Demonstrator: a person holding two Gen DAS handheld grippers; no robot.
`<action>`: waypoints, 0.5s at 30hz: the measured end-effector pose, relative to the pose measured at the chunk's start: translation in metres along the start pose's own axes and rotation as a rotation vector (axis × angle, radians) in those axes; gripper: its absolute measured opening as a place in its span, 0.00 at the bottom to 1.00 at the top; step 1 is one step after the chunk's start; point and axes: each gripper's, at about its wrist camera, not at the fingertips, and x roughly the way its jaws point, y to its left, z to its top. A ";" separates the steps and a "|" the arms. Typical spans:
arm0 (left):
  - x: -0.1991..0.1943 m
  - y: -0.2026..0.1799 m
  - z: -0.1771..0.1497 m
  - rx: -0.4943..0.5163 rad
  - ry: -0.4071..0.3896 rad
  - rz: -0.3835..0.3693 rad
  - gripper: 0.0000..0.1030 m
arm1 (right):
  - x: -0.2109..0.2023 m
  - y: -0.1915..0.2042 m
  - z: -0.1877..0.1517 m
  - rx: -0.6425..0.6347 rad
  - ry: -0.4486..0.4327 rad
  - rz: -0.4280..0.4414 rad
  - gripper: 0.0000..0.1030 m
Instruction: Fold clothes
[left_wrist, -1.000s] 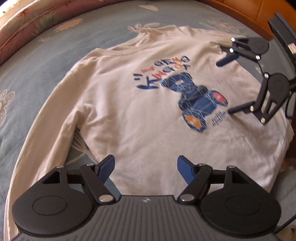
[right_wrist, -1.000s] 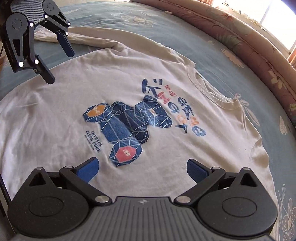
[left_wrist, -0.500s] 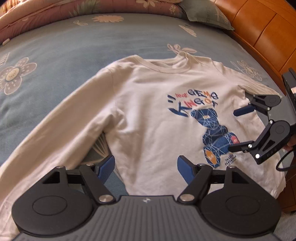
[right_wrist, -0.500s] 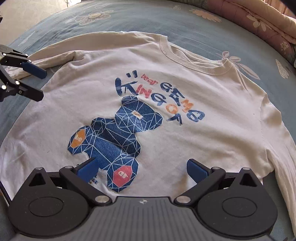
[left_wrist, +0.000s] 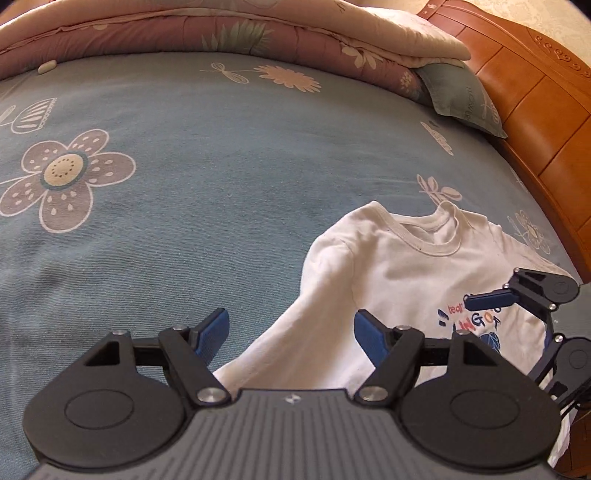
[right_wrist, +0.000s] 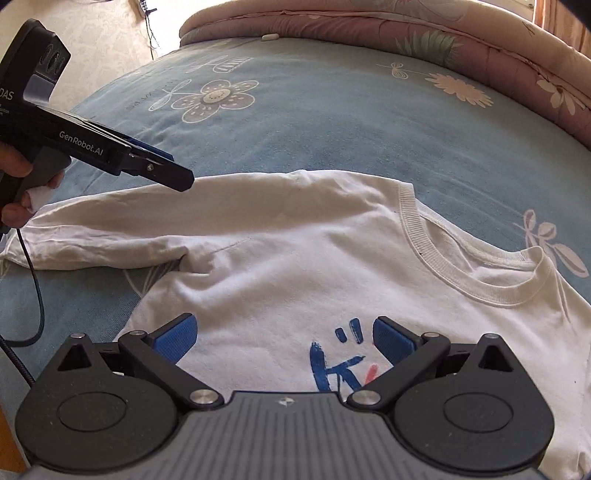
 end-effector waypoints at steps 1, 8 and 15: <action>0.001 -0.001 -0.002 0.011 0.015 -0.029 0.72 | 0.004 0.003 0.000 -0.007 0.009 0.003 1.00; 0.005 -0.006 -0.013 0.058 0.057 -0.103 0.72 | 0.011 0.019 0.002 -0.030 0.051 0.018 1.00; 0.010 -0.002 -0.019 0.074 0.123 -0.155 0.72 | 0.019 0.018 0.013 -0.013 0.071 0.004 1.00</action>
